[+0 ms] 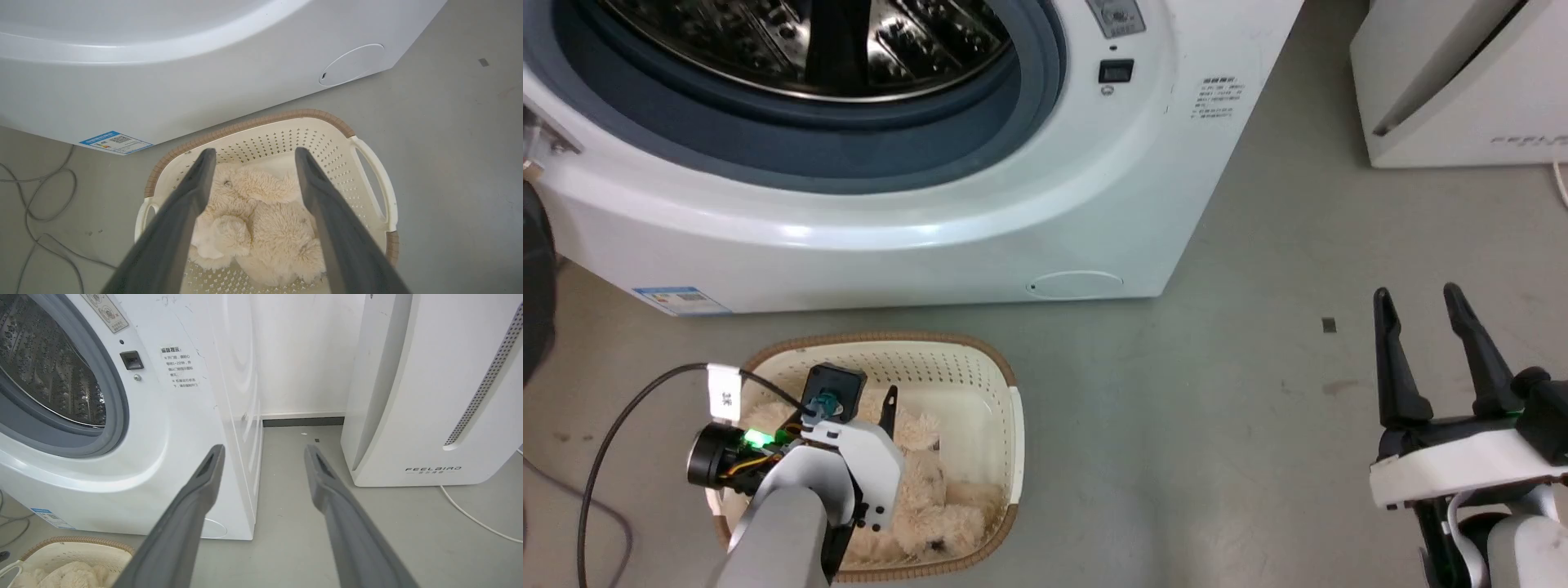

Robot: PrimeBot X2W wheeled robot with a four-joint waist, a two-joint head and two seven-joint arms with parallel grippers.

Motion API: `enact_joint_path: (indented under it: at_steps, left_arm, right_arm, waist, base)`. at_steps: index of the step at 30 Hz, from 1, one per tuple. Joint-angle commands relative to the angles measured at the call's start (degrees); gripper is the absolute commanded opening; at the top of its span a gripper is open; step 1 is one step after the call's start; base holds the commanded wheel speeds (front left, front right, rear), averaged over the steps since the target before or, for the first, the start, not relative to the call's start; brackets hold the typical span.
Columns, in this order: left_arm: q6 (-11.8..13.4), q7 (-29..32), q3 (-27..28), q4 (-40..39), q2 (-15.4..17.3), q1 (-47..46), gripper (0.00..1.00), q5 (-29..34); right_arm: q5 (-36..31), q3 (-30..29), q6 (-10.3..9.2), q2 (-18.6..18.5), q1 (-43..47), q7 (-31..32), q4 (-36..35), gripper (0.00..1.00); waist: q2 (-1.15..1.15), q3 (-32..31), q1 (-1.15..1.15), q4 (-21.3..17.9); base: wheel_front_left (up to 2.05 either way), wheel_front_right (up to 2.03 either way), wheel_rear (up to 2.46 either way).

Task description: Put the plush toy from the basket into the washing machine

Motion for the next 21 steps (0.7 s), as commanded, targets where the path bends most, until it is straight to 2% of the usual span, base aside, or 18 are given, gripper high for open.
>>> enact_joint_path:
  at_steps: [1,21]
  left_arm:
    - [-0.2,0.4,-0.7,1.7,0.6,-2.1,1.0,0.5]
    - [-1.1,4.8,-8.4,13.0,3.8,-12.1,1.0,3.7]
  right_arm:
    - [0.6,-0.4,-0.03,0.0,-1.5,-0.7,-0.3,1.0]
    - [2.7,-2.1,-0.04,0.0,-6.1,-3.0,-1.6,1.0]
  waist:
    - [0.0,2.0,0.0,-0.4]
    - [0.0,14.4,0.0,-2.1]
  base:
    - [0.0,0.0,0.0]
    - [0.0,0.0,0.0]
